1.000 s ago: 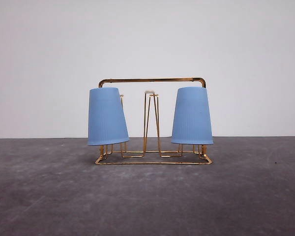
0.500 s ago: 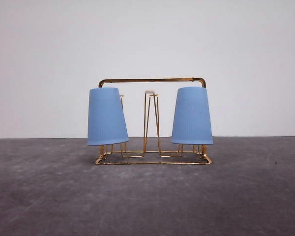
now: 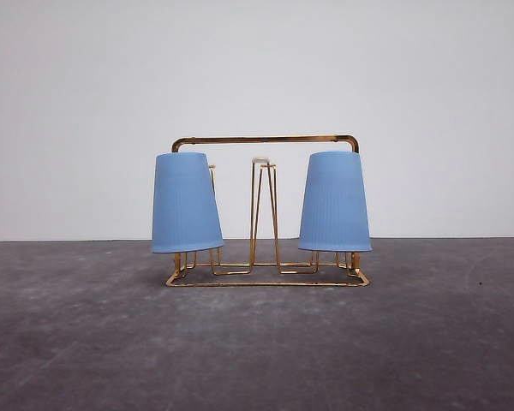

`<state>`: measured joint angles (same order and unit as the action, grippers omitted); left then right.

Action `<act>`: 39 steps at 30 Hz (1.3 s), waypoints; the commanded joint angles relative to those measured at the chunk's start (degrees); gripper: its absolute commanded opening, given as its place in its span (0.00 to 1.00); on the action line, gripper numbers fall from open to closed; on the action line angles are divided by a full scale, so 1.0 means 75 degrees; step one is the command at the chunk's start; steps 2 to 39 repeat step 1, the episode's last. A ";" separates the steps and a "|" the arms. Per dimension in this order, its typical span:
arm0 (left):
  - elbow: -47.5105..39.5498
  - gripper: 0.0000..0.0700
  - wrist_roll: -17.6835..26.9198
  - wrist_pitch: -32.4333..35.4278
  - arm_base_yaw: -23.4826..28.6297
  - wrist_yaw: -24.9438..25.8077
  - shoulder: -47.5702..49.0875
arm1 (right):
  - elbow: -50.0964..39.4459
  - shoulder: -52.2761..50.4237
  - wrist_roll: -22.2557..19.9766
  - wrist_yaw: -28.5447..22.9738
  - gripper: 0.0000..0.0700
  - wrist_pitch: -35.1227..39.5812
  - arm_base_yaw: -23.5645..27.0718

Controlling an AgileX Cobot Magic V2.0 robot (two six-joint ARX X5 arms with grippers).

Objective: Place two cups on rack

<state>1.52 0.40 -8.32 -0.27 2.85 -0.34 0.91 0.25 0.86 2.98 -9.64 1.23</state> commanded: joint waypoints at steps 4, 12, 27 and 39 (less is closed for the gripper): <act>-0.0105 0.00 0.0032 0.0082 -0.0003 -0.0012 0.0009 | -0.0029 -0.0006 0.0079 -0.0004 0.06 0.0086 0.0006; -0.0105 0.00 0.0032 0.0082 -0.0003 -0.0012 0.0009 | -0.0029 -0.0006 0.0079 -0.0004 0.06 0.0086 0.0006; -0.0105 0.00 0.0032 0.0082 -0.0003 -0.0012 0.0009 | -0.0029 -0.0006 0.0079 -0.0004 0.06 0.0086 0.0006; -0.0105 0.00 0.0032 0.0082 -0.0003 -0.0012 0.0009 | -0.0029 -0.0006 0.0079 -0.0004 0.06 0.0086 0.0006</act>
